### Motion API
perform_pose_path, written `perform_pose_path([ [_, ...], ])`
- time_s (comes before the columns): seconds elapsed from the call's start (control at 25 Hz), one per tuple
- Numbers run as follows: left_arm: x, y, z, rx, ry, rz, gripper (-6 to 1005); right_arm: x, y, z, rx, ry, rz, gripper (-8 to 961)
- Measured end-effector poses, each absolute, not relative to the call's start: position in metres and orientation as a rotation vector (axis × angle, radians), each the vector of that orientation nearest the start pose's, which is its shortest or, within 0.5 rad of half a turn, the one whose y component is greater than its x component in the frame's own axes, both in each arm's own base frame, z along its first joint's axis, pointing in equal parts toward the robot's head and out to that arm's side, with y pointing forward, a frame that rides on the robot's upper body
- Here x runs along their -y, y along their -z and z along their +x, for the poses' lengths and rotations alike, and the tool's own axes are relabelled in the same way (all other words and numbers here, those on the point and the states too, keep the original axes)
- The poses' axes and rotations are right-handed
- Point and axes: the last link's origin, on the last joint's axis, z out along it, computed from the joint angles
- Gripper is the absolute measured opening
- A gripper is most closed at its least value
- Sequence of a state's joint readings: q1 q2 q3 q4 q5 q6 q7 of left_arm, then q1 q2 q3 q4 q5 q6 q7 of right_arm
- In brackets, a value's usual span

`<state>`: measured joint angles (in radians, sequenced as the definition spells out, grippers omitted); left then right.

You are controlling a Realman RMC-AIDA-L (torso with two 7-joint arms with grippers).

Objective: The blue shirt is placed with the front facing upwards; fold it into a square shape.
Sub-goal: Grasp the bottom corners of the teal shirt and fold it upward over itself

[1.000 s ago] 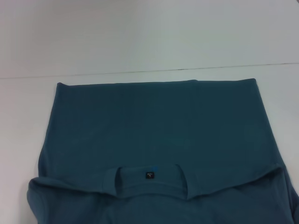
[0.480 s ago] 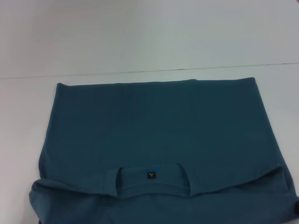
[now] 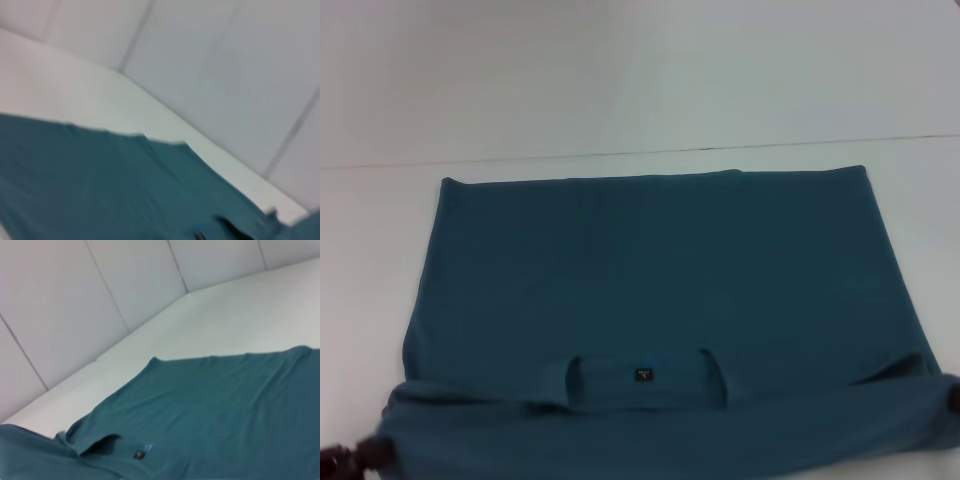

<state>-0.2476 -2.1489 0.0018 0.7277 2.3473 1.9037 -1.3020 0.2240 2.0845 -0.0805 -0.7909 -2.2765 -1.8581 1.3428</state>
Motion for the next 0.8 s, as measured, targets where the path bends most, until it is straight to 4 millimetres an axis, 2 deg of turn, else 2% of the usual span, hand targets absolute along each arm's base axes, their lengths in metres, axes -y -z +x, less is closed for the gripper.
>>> perform_pose_path([
  [0.2, -0.204, -0.036, -0.353, 1.082, 0.948, -2.26, 17, -0.207, -0.074, 0.37, -1.016, -0.767, -2.273, 105],
  [0.56, -0.236, -0.025, -0.341, 1.086, 1.0, -2.245, 17, -0.231, -0.083, 0.366, -1.017, -0.805, -2.182, 112],
  [0.8, -0.258, -0.026, -0.333, 1.064, 1.044, -2.182, 16, -0.251, -0.085, 0.367, -1.015, -0.78, -2.125, 117],
])
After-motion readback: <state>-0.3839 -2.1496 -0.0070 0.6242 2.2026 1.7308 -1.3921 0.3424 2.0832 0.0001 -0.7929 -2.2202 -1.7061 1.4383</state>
